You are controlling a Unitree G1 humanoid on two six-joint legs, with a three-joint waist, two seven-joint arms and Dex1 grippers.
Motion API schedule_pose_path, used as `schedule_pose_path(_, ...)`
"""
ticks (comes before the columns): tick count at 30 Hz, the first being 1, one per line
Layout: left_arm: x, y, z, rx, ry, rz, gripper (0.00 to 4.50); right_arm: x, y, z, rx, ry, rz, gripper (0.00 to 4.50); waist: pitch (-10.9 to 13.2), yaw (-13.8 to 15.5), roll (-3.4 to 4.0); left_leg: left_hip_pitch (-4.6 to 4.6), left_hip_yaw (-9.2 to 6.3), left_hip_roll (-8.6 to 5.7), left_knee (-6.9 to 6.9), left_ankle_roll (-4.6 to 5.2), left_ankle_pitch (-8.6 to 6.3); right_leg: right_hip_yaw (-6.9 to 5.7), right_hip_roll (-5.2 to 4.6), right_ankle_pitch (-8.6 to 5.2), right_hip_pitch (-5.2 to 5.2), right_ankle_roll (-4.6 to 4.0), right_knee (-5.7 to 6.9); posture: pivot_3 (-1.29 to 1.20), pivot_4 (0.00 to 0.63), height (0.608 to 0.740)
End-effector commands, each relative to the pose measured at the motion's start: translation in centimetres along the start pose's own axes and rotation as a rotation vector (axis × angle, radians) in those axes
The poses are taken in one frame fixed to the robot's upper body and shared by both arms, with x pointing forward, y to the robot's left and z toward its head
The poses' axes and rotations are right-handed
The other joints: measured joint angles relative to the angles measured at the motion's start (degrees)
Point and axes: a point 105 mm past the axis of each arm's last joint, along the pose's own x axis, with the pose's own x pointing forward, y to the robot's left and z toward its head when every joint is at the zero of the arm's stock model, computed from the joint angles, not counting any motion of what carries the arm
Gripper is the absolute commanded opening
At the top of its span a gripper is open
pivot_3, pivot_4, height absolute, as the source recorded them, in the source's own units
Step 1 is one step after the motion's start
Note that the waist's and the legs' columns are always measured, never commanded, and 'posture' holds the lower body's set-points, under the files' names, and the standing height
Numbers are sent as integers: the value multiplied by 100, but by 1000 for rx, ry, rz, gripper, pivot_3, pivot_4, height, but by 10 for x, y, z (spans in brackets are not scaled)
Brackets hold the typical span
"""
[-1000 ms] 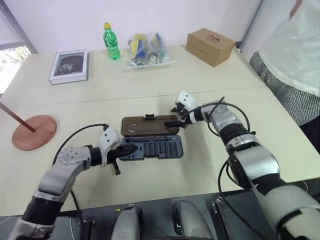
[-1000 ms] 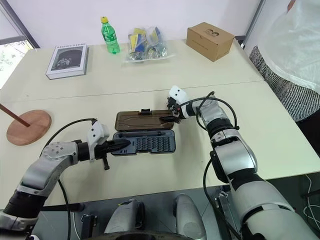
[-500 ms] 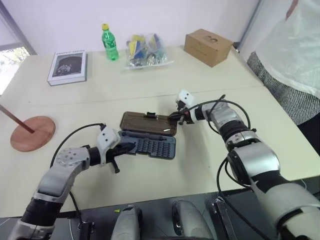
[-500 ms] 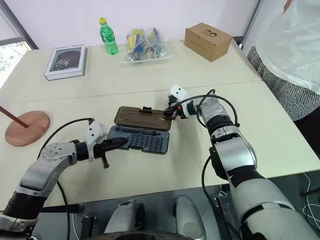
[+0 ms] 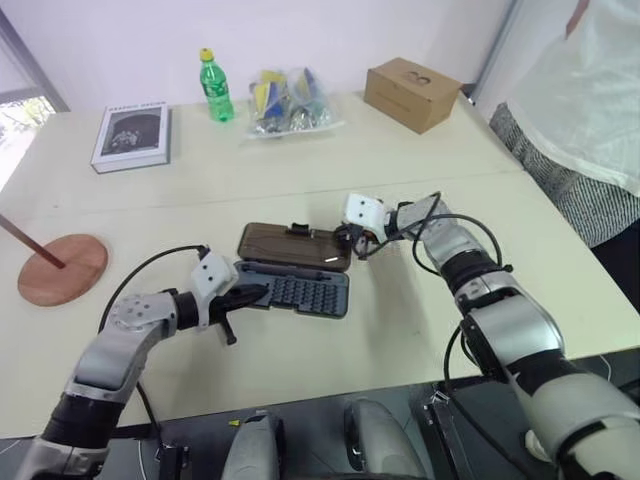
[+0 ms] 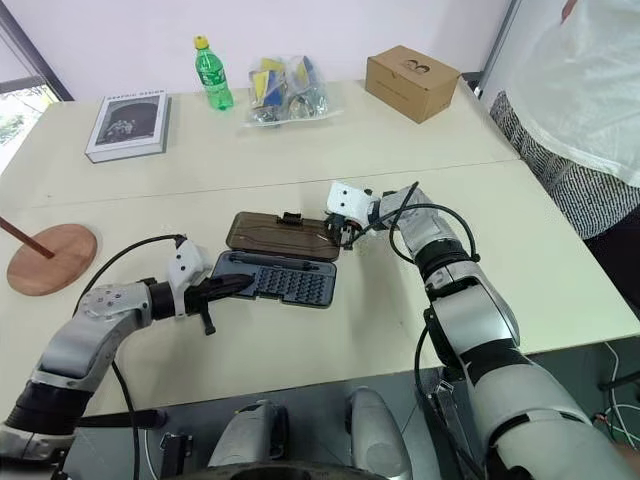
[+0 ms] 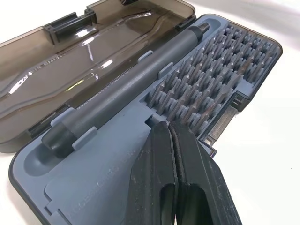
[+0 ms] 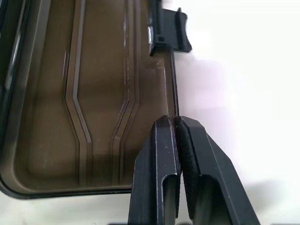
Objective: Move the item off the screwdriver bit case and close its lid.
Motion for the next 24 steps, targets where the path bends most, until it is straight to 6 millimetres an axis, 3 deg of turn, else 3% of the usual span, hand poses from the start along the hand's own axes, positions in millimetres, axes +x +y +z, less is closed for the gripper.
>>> schedule_pose_path(1, 1, 1, 1, 16, 2, 0, 0, -6, -19, 26, -185, -77, -114, 10, 0, -6, 0, 0, 0, 0, 0, -1, 1, 0, 0, 0, 0, 0, 0, 0, 150, 740)
schedule_pose_path(13, 2, 5, 1, 30, 3, 0, 0, -37, -28, 77, -449, -247, -248, 10, 3, 27, 1, -8, -3, 1, 0, -1, 1, 0, -4, 0, -5, 0, -1, 0, 150, 740)
schedule_pose_path(24, 2, 10, 4, 32, -4, 6, 0, -70, -1, 93, -490, -282, -352, 10, 3, 134, 1, -17, -1, -3, 5, -1, 1, -1, -4, 0, -10, 0, -4, 0, 150, 740)
